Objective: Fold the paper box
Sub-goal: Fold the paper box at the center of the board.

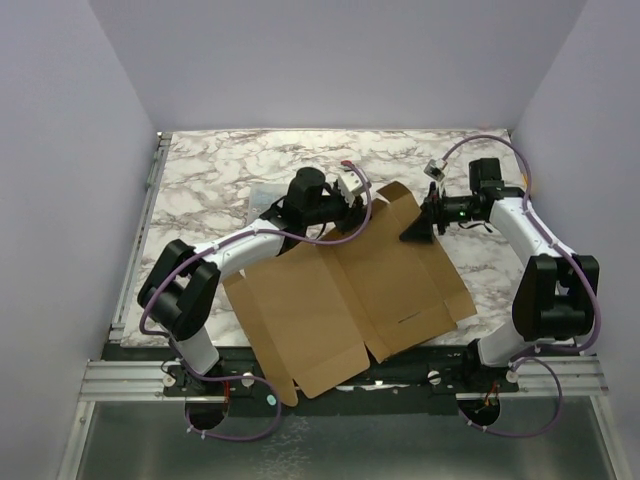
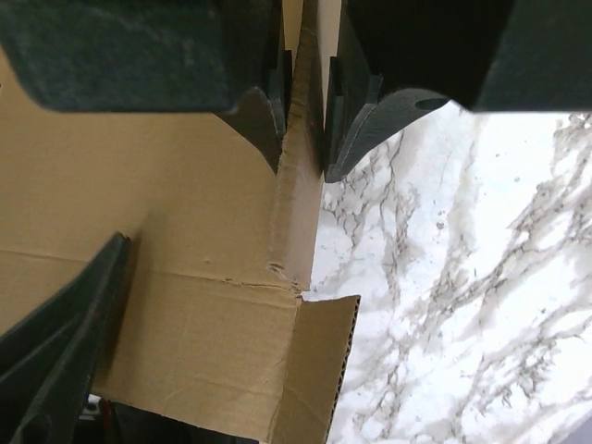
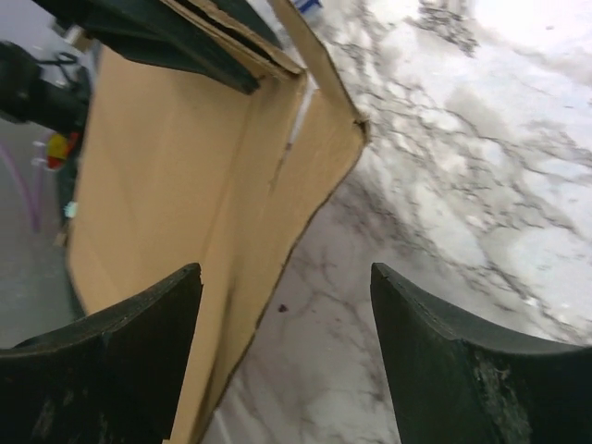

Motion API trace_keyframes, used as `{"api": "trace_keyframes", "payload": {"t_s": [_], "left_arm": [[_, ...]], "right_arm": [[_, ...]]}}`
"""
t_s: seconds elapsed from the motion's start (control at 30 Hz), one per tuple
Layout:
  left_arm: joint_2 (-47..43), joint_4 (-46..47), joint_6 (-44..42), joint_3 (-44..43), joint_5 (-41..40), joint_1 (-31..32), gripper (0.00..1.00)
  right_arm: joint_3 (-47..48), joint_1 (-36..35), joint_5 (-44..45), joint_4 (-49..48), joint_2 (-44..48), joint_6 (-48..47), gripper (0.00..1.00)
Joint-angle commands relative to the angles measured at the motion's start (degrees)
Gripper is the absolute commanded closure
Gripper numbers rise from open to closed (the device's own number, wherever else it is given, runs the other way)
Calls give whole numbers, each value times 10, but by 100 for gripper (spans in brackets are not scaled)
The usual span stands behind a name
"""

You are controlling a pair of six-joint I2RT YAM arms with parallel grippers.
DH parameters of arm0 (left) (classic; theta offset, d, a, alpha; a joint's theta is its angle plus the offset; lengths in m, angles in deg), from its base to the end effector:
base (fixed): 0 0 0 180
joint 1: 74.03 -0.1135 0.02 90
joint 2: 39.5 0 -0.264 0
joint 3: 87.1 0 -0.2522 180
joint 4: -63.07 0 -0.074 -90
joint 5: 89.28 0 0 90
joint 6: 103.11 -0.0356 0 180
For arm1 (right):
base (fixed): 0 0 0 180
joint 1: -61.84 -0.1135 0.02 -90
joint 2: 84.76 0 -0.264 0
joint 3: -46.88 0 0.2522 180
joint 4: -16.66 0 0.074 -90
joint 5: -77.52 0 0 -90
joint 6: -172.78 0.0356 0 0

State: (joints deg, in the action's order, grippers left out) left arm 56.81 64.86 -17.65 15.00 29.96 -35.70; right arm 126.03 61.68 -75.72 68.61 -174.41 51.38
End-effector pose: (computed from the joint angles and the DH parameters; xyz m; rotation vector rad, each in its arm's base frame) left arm 0.2944 -0.2549 0.2662 1.0278 1.6174 -0.8768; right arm 0.3079 0.0326 0.2517 -0.9014 1.9905 1.1385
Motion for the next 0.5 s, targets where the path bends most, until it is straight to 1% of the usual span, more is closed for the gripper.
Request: {"api": "trace_keyframes", "payload": {"t_s": [0.0, 0.07, 0.1, 0.13, 0.17, 0.2, 0.23, 0.27, 0.3, 0.37, 0.4, 0.43, 0.47], "left_arm": [[-17, 67, 7, -13, 5, 2, 76], [-10, 74, 11, -32, 1, 2, 76], [-7, 77, 12, -40, -3, 2, 76], [-5, 82, 14, -47, -6, 1, 75], [-3, 89, 19, -51, -11, 1, 72], [-2, 100, 26, -53, -18, 1, 67], [-2, 110, 36, -54, -26, 1, 63], [-2, 121, 42, -53, -31, 2, 57], [-4, 133, 65, -52, -37, 1, 51], [-12, 152, 112, -48, -55, -7, 32], [-19, 163, 142, -45, -57, -16, 7], [-27, 175, 176, -40, -56, -28, 2], [-36, 186, 218, -34, -52, -42, 1]], "right_arm": [[10, -2, -94, 49, -18, -10, 29], [17, -2, -111, 57, -24, -2, 41], [21, -2, -117, 62, -25, -2, 49], [25, -2, -117, 65, -27, -1, 62], [29, -2, -114, 67, -28, 0, 75], [33, -2, -107, 67, -25, -1, 89], [37, -2, -95, 60, -18, 3, 96], [39, -2, -80, 44, -8, 15, 99], [40, -2, -55, 25, 7, 28, 100], [46, -2, 10, -16, 39, 51, 100], [51, -2, 47, -35, 57, 65, 100], [54, -2, 81, -55, 72, 74, 100], [57, -2, 111, -71, 84, 76, 100]]}}
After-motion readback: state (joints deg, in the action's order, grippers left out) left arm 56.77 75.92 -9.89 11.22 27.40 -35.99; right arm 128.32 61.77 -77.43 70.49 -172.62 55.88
